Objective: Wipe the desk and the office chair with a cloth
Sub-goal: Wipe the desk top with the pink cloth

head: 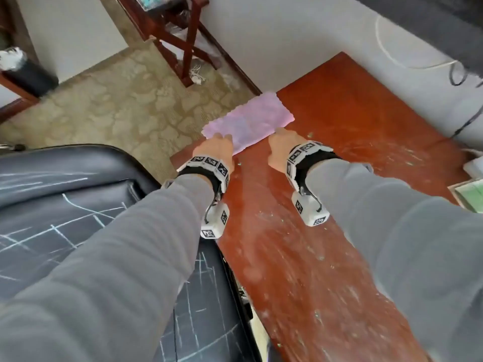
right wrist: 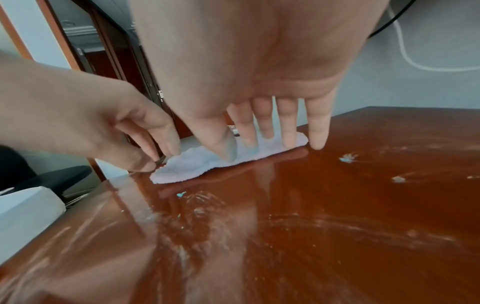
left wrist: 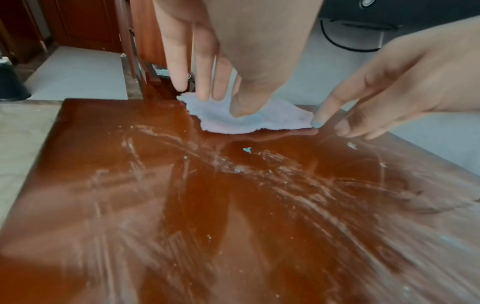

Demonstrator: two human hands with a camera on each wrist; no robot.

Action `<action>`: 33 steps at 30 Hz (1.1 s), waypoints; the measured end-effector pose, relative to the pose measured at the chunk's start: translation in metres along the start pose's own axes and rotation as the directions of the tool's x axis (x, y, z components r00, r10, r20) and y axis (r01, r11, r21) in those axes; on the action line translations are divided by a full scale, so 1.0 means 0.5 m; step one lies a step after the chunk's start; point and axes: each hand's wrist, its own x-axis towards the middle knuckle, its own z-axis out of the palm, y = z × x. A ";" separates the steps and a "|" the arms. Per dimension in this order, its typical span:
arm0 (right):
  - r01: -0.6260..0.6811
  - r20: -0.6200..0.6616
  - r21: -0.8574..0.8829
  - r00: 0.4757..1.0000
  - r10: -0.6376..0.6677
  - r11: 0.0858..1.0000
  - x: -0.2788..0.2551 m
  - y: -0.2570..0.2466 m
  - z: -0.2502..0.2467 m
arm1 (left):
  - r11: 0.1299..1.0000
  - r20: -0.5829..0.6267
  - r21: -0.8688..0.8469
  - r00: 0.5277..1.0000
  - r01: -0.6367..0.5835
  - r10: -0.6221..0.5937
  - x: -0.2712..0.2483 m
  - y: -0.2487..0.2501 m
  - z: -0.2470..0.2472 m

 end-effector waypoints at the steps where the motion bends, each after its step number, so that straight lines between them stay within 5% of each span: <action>1: -0.011 0.011 -0.014 1.000 0.011 1.000 0.012 -0.003 0.000 | 1.000 0.014 0.003 1.000 0.015 -0.015 0.009 -0.003 0.004; 10: 0.047 0.073 -0.191 0.997 -0.034 0.980 0.085 -0.010 0.039 | 0.999 -0.071 0.033 0.997 0.032 -0.030 0.053 -0.029 0.057; 22: -0.005 0.057 -0.072 0.998 0.009 0.997 0.041 0.027 0.034 | 0.999 -0.118 -0.048 0.993 0.024 -0.029 -0.011 -0.024 0.021; 33: 0.027 0.063 -0.073 0.998 -0.022 0.997 -0.306 0.102 0.050 | 0.994 -0.054 -0.056 0.994 -0.095 0.092 -0.257 0.111 0.041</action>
